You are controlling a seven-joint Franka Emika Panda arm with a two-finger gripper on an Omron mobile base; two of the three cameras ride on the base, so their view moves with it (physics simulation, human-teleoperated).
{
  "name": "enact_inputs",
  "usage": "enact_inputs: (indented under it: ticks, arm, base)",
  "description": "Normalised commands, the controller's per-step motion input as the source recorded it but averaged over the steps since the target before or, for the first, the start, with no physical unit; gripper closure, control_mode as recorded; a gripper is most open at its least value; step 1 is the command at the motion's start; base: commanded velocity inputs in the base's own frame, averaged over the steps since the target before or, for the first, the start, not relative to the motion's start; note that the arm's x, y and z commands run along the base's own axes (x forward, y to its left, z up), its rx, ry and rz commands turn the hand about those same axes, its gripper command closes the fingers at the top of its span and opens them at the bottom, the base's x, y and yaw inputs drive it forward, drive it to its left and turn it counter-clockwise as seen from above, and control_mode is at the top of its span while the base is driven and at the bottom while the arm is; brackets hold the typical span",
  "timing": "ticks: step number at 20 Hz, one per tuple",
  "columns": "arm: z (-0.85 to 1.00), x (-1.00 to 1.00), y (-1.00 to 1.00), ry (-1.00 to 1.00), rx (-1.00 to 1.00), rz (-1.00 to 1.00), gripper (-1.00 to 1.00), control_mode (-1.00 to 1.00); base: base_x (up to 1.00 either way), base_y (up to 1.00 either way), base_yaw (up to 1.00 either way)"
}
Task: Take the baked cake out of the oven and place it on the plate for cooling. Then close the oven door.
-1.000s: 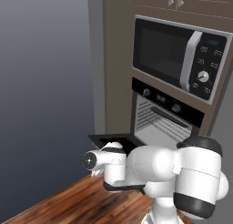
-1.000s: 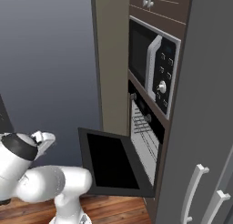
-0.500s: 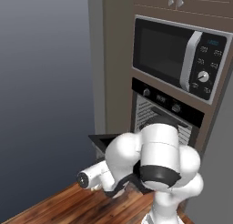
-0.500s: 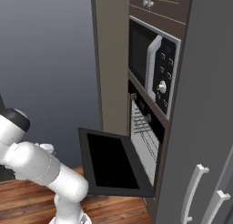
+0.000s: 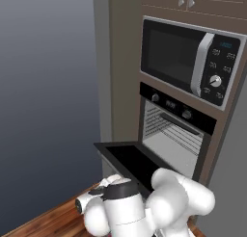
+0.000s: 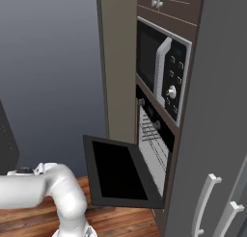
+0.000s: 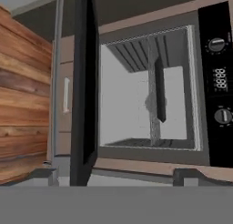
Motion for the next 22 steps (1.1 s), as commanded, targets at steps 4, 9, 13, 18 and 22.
enact_inputs:
  ticks: [4, 9, 13, 18, 22]
  arm:
    - [-0.52, 0.25, 0.01, -0.02, -0.22, -0.18, -1.00, -1.00]
    - [-0.56, 0.39, 0.00, -0.10, -0.23, -0.17, -1.00, -1.00]
    - [-0.58, 0.32, 0.00, -0.16, -0.22, -0.14, -1.00, -1.00]
    - [-0.53, 0.46, -0.07, -0.15, -0.20, -0.14, -1.00, -1.00]
    - [-0.39, 0.54, -0.14, -0.12, -0.18, -0.12, -1.00, -1.00]
  base:
    - [0.00, 0.00, 0.00]
    - [0.00, 0.00, 0.00]
    - [0.00, 0.00, 0.00]
    - [0.00, 0.00, 0.00]
    - [0.00, 0.00, 0.00]
